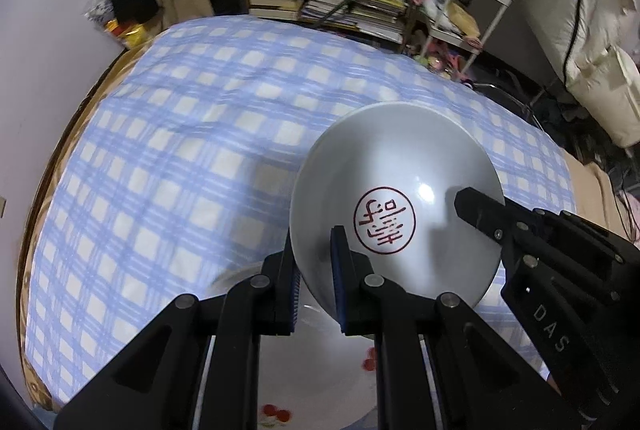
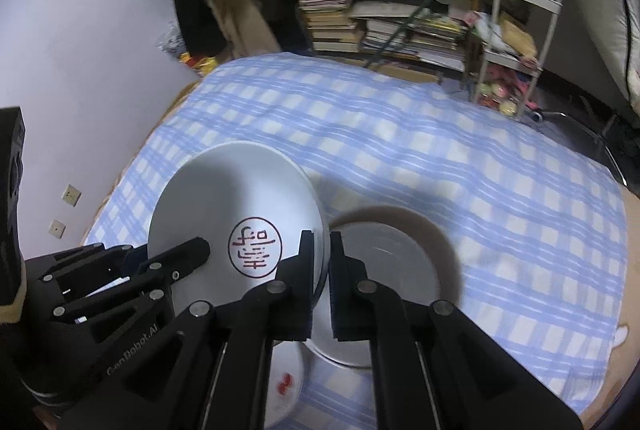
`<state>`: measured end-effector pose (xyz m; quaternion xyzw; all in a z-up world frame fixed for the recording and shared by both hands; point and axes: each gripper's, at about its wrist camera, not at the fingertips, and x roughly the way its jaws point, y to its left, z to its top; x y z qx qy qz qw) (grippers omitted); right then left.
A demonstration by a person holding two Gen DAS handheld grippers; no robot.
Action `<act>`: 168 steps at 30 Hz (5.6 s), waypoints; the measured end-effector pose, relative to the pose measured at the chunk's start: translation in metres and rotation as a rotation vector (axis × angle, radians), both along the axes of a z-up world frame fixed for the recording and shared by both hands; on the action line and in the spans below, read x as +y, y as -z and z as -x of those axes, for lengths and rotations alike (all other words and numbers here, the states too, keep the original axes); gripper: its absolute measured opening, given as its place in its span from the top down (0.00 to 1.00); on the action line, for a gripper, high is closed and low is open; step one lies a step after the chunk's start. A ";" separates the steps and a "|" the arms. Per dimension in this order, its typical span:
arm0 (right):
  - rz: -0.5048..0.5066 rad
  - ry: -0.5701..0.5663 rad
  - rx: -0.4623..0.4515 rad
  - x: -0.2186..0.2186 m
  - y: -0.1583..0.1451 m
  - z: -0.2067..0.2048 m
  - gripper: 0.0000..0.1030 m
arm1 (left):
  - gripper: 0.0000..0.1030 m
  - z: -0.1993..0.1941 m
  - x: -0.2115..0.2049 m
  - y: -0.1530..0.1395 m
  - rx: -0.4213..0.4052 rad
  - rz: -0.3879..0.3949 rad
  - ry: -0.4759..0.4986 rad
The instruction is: Organize plates and bowls
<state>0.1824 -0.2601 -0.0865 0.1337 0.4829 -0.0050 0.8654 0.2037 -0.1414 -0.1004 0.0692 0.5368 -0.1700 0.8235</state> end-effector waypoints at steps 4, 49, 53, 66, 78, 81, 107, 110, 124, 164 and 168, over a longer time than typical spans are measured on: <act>-0.005 0.009 0.015 -0.015 0.007 0.013 0.92 | 0.86 0.012 -0.018 0.006 -0.024 -0.001 0.037; 0.216 0.019 -0.080 -0.033 0.026 0.034 0.61 | 0.81 0.007 -0.029 0.041 0.004 0.002 0.053; 0.200 0.064 -0.080 -0.047 0.020 0.038 0.43 | 0.79 -0.003 -0.020 0.044 0.019 -0.002 0.027; 0.144 0.162 -0.007 -0.089 0.026 0.041 0.08 | 0.51 -0.012 -0.022 0.056 0.044 -0.021 0.066; 0.146 0.170 0.119 -0.094 0.051 0.033 0.03 | 0.41 -0.019 -0.022 0.060 0.031 -0.019 0.103; 0.150 0.167 0.130 -0.094 0.053 0.032 0.03 | 0.41 -0.020 -0.021 0.060 0.030 -0.009 0.100; -0.076 0.206 0.246 -0.115 0.074 0.036 0.16 | 0.42 -0.015 -0.027 0.065 0.041 -0.007 0.124; -0.117 0.195 0.240 -0.115 0.075 0.036 0.40 | 0.42 -0.015 -0.027 0.065 0.034 -0.011 0.122; -0.213 0.191 0.257 -0.106 0.092 0.027 0.68 | 0.54 -0.013 -0.028 0.065 0.041 0.008 0.120; -0.179 0.164 0.270 -0.087 0.081 0.011 0.89 | 0.95 -0.027 -0.063 0.075 0.184 -0.143 0.081; -0.162 0.162 0.277 -0.084 0.079 0.010 0.89 | 0.95 -0.030 -0.059 0.077 0.199 -0.123 0.067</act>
